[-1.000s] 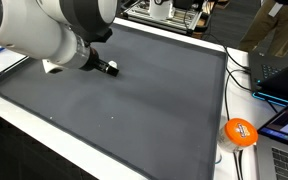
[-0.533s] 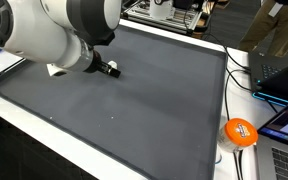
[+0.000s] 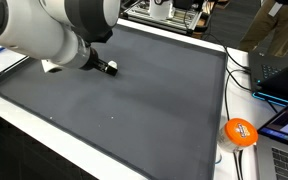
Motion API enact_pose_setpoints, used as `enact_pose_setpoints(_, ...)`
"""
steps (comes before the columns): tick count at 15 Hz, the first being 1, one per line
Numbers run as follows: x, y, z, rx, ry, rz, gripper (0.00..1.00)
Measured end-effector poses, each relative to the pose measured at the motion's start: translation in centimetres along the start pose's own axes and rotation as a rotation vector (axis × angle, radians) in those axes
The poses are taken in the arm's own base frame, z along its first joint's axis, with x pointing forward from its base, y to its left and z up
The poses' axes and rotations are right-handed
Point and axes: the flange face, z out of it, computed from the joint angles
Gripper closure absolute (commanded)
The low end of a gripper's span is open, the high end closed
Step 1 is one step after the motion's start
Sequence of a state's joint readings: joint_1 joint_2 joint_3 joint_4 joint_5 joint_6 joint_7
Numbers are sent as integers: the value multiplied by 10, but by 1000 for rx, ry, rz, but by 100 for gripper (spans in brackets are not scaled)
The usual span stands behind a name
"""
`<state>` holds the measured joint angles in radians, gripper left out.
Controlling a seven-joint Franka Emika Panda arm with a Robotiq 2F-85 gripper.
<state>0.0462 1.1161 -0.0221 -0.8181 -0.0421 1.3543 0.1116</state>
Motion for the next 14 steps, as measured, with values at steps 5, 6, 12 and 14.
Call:
enact_pose_setpoints(5, -15, 22, -28, 32, 98, 59, 0)
enact_pose_setpoints(6, -20, 24, -30, 49, 106, 63, 0)
enact_pose_setpoints(12, -41, 26, -20, 161, 164, 106, 0)
enact_pose_setpoints(14, -46, 31, -19, 188, 211, 129, 0)
